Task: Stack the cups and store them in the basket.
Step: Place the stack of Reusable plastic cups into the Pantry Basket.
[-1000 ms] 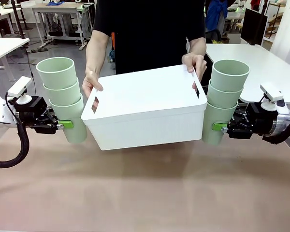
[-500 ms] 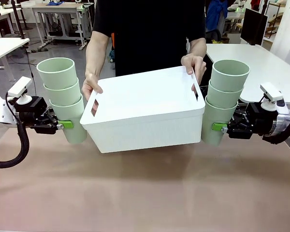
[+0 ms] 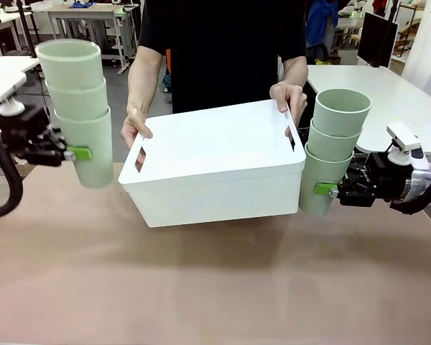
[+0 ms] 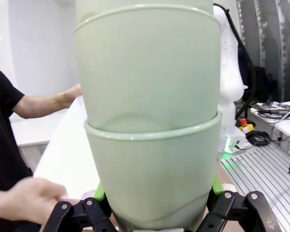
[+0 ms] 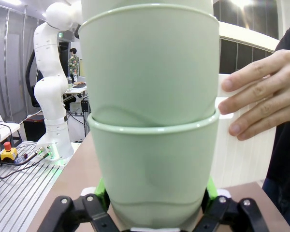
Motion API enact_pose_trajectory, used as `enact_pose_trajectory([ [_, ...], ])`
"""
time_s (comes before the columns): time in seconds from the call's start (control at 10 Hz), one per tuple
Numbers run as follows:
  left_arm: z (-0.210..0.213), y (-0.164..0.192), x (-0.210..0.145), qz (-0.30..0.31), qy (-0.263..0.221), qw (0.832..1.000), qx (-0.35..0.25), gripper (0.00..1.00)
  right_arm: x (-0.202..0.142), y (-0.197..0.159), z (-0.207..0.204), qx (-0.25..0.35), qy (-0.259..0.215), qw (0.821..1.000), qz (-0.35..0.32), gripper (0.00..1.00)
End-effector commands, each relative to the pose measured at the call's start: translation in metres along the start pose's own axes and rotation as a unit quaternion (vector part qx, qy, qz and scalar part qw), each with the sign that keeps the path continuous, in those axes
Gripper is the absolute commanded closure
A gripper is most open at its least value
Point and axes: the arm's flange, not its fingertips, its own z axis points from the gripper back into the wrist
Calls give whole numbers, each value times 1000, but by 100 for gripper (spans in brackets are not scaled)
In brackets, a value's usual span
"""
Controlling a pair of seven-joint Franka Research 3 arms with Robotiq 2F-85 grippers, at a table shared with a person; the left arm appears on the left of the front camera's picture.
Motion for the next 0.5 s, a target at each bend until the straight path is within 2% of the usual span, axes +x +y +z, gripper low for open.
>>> enact_pose_trajectory([
  [0.0,-6,4,51,29,52,998,0,13,3,0,-1,1,0,1000,6,13],
  [0.2,-31,11,95,52,133,990,14,13,3,0,-1,1,0,1000,6,13],
  [0.4,-72,21,127,62,221,973,34,13,3,0,-1,1,0,1000,6,13],
])
